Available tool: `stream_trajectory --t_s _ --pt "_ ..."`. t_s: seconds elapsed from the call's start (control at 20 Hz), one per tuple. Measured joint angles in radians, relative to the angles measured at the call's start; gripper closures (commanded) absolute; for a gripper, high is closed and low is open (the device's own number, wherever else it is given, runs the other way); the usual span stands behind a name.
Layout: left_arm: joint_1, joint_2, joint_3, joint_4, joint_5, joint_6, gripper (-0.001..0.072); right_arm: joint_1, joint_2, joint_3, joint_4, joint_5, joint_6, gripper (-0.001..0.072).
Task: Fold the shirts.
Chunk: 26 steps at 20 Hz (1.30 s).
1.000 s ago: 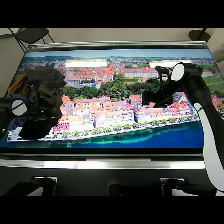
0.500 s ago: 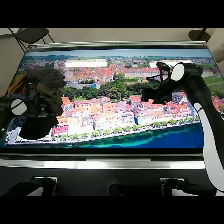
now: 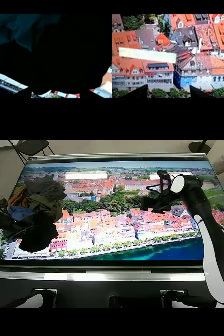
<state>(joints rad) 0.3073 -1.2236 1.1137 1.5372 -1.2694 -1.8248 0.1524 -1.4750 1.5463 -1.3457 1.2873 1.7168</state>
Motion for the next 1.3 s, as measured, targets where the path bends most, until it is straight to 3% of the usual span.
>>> stream_trajectory --t_s 0.25,0.3,0.35,0.4,0.45,0.7,0.95,1.15,1.3 --pt "0.039 -0.133 -0.020 -0.070 0.067 0.017 -0.0005 0.000 0.000 0.000 -0.001 -0.031 0.000 0.0101" --pt "0.042 -0.159 -0.021 -0.072 0.079 0.031 0.0158 0.000 0.000 0.000 -0.001 -0.030 0.000 0.0101" --pt "0.043 -0.181 -0.022 -0.078 0.092 0.040 0.0368 0.000 0.000 0.000 -0.001 -0.023 0.000 0.0101" --pt "0.044 -0.197 -0.023 -0.080 0.099 0.051 0.0631 0.000 0.000 0.000 -0.001 -0.018 0.000 0.0101" --pt "0.045 -0.208 -0.023 -0.086 0.101 0.064 0.0676 0.000 0.000 0.000 -0.001 -0.013 0.000 0.0101" --pt "0.046 -0.169 0.008 -0.150 0.065 0.198 0.0678 0.000 0.014 0.001 -0.008 0.000 -0.008 0.0101" --pt "-0.010 0.135 0.030 -0.346 0.089 0.281 0.0678 0.001 0.098 0.002 -0.119 -0.001 -0.028 0.0101" --pt "-0.203 0.424 0.033 -0.522 0.182 0.296 0.0678 0.000 0.228 0.003 -0.210 0.002 -0.020 0.0100" --pt "-0.397 0.521 0.011 -0.569 0.255 0.271 0.0678 0.000 0.324 0.003 -0.241 0.041 0.010 0.0098"
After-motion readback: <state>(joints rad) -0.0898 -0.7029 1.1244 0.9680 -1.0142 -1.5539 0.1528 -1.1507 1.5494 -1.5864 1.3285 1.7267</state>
